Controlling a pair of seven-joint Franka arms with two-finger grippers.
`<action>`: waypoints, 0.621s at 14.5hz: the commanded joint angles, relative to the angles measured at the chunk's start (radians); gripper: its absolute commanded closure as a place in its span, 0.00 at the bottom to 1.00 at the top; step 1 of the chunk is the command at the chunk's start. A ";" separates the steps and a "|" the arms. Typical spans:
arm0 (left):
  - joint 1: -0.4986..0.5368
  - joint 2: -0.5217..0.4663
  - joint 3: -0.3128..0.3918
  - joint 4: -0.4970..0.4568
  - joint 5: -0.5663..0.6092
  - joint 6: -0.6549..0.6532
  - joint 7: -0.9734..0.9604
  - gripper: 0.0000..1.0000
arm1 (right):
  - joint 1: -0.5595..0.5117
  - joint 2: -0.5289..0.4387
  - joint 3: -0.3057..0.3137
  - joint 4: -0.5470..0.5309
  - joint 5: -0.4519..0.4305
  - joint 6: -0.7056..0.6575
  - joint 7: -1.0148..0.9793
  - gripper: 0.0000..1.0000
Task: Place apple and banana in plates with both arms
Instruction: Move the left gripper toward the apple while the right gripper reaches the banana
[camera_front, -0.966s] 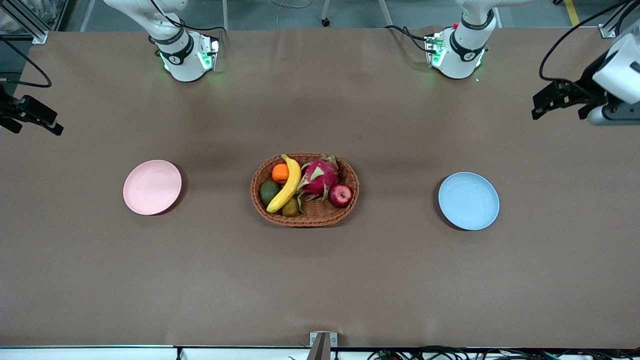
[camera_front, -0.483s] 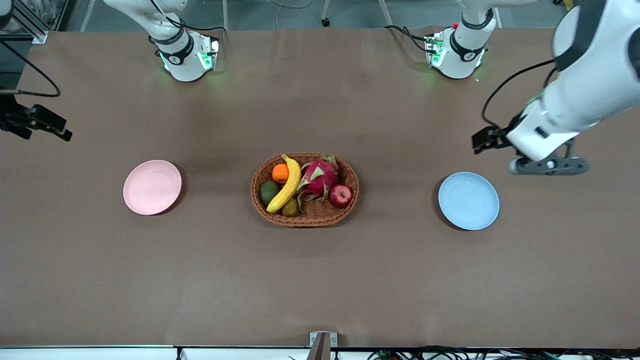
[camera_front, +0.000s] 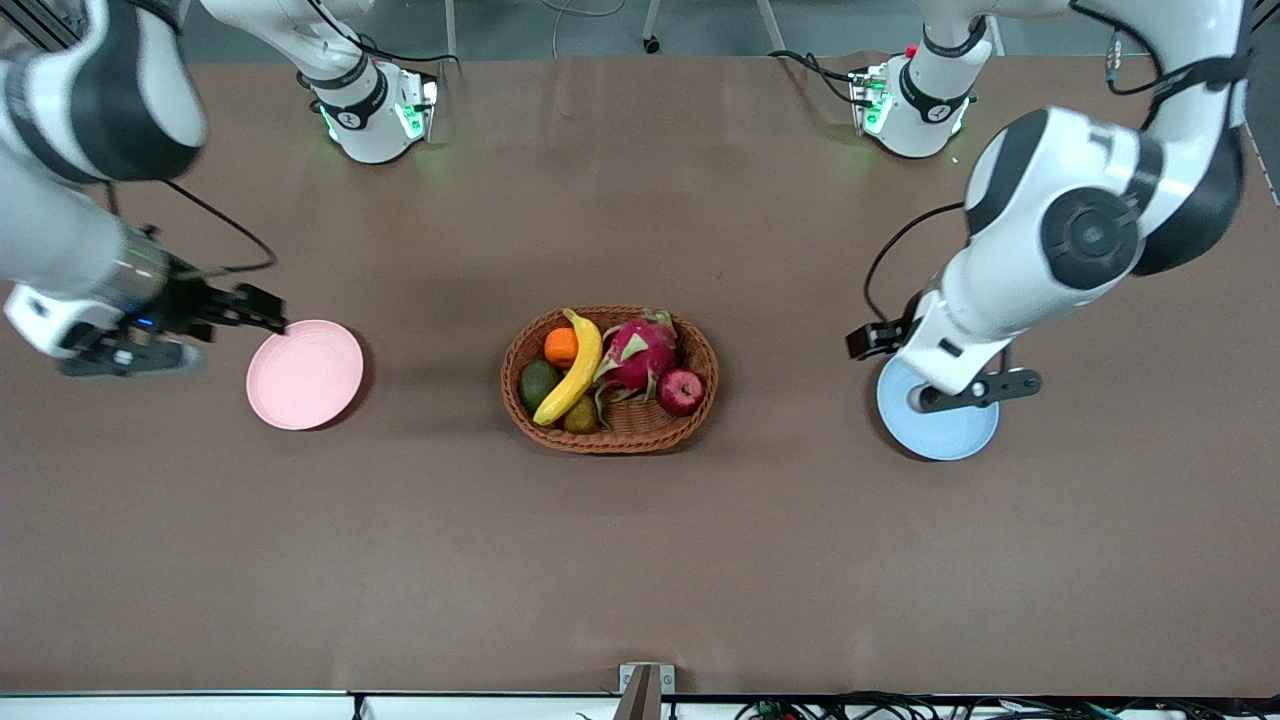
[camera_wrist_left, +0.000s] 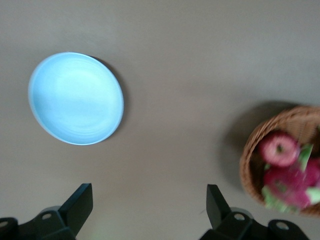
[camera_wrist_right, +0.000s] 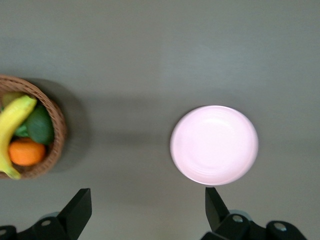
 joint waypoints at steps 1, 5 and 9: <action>-0.062 0.091 -0.001 0.036 -0.018 0.070 -0.200 0.00 | 0.115 0.063 -0.006 0.002 0.017 0.074 0.220 0.00; -0.143 0.171 -0.001 0.038 -0.027 0.185 -0.430 0.00 | 0.230 0.177 -0.005 0.025 0.026 0.171 0.504 0.00; -0.199 0.233 -0.001 0.038 -0.047 0.297 -0.619 0.00 | 0.273 0.324 -0.005 0.131 0.126 0.175 0.630 0.00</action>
